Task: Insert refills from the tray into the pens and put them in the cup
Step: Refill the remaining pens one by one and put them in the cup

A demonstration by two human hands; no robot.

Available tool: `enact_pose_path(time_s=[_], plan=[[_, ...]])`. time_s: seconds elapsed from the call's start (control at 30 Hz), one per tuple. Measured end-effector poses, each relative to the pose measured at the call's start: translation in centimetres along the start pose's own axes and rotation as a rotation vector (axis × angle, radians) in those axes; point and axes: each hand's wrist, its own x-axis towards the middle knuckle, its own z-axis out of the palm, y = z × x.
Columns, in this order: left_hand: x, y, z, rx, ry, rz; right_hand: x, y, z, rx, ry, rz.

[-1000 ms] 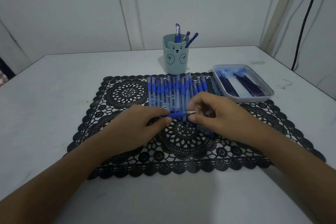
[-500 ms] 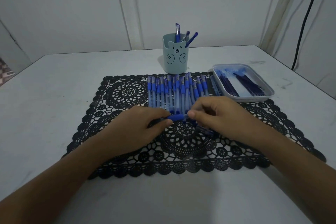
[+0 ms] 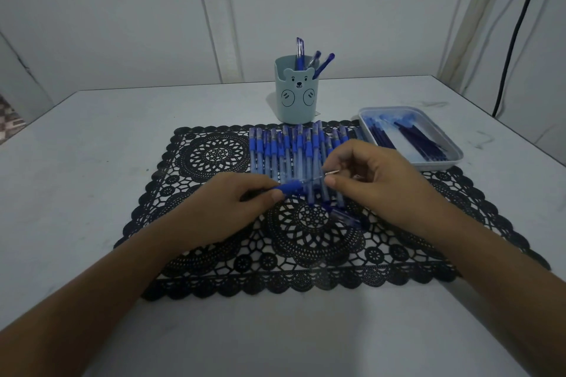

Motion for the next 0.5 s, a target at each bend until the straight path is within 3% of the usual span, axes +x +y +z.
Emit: enact_pose_path(time_s=[0.1, 0.2, 0.37, 0.5], plan=[[0.1, -0.6, -0.2, 0.005, 0.014, -0.014, 0.2, 0.4, -0.5, -0.02, 0.043, 0.04], [0.2, -0.9, -0.3, 0.04, 0.05, -0.021, 0.1, 0.3, -0.5, -0.192, -0.017, 0.029], [0.2, -1.3, -0.3, 0.079, 0.063, -0.029, -0.5, 0.5, 1.0, -0.516, -0.24, -0.155], [0.3, -1.5, -0.1, 0.103, 0.048, -0.032, -0.7, 1.0, 1.5, -0.663, -0.231, -0.287]])
